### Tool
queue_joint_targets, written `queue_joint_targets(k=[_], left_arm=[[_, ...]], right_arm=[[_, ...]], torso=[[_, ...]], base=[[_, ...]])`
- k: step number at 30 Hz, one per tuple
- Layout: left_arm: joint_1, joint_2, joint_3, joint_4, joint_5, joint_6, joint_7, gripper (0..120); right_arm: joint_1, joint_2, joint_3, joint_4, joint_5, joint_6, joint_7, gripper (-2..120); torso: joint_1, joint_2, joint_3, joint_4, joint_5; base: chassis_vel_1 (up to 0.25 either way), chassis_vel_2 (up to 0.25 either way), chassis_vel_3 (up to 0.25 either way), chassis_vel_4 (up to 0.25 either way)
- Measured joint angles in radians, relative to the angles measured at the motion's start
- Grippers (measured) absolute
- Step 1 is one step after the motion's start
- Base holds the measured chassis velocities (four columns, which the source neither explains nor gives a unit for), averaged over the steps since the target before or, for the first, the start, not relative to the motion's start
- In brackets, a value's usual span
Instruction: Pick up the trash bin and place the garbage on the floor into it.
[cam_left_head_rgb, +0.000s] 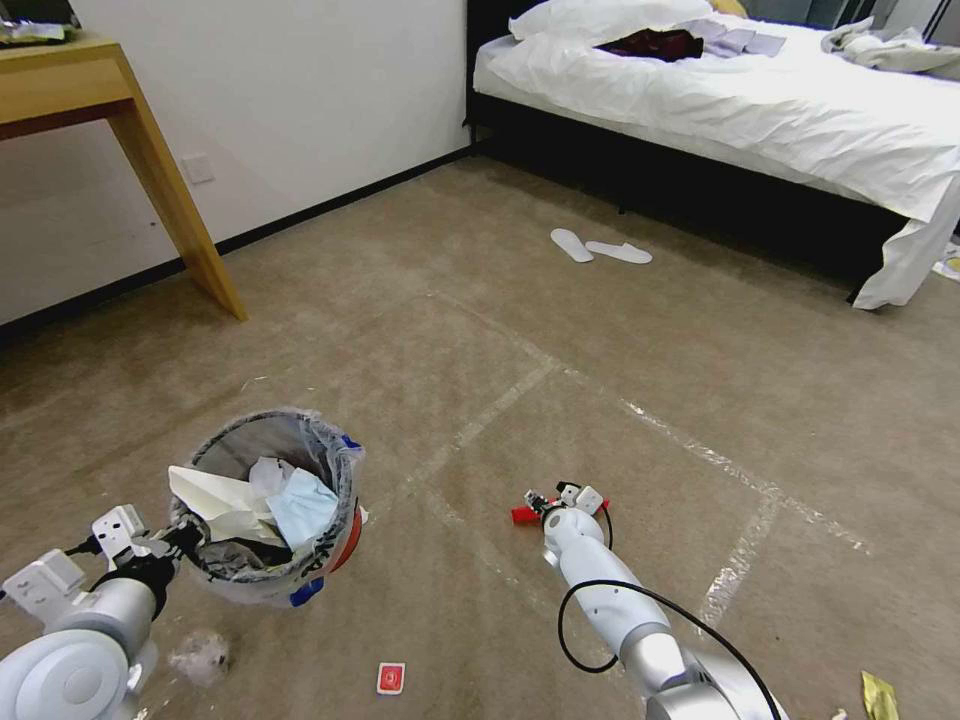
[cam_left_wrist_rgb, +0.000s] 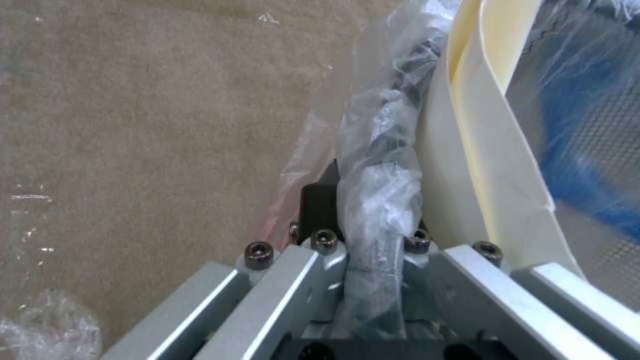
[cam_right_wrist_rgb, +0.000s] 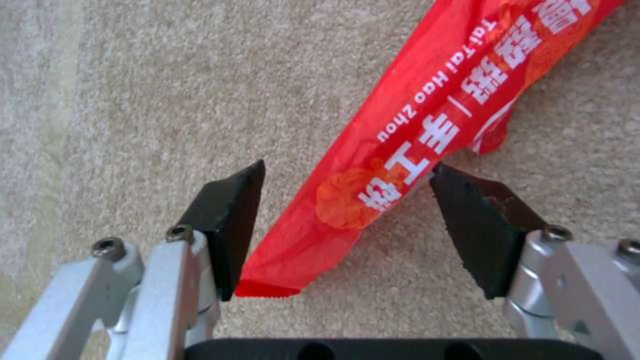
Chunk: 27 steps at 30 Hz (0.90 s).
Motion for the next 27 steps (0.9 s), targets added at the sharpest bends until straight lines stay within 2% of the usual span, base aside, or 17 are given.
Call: queue_joint_targets(k=[4, 10, 14, 16, 19, 20, 27], left_arm=[[0.001, -0.001, 0.002, -0.003, 0.000, 0.000, 0.000, 1], [-0.003, -0.004, 0.006, 0.005, 0.001, -0.001, 0.001, 1], [-0.005, -0.005, 0.006, 0.009, 0.002, -0.001, 0.001, 1], [-0.006, -0.005, 0.008, 0.012, 0.003, -0.002, 0.001, 1], [-0.006, -0.004, 0.008, 0.014, 0.003, -0.002, 0.001, 1], [-0.006, -0.004, 0.008, 0.015, 0.003, -0.002, 0.001, 1], [-0.010, 0.001, 0.008, 0.028, 0.003, -0.004, 0.002, 1]], right_arm=[[0.001, 0.000, 0.005, -0.011, -0.012, 0.001, -0.019, 61], [-0.010, 0.000, -0.003, -0.011, -0.031, 0.001, -0.038, 34], [-0.011, 0.000, -0.005, -0.012, -0.035, 0.001, -0.041, 28], [-0.014, -0.001, -0.009, -0.012, -0.039, 0.002, -0.044, 16], [-0.016, -0.001, -0.012, -0.012, -0.043, 0.004, -0.048, 10], [-0.017, -0.002, -0.013, -0.012, -0.044, 0.005, -0.049, 1], [-0.037, -0.010, -0.029, 0.022, -0.042, 0.008, -0.052, 0]], torso=[[0.000, 0.000, 0.000, 0.0000, 0.0000], [0.000, 0.000, 0.000, 0.0001, 0.0001], [0.000, 0.000, 0.000, 0.0001, 0.0001], [0.000, 0.000, 0.000, 0.0001, 0.0000], [0.000, 0.000, 0.000, 0.0000, 0.0001], [0.000, 0.000, 0.000, 0.0001, 0.0001], [0.000, 0.000, 0.000, 0.0002, 0.0000]], base=[[0.000, 0.000, 0.000, 0.000], [0.000, 0.000, 0.000, 0.000], [0.000, 0.000, 0.000, 0.000], [0.000, 0.000, 0.000, 0.000], [0.000, 0.000, 0.000, 0.000], [0.000, 0.000, 0.000, 0.000], [0.000, 0.000, 0.000, 0.000]])
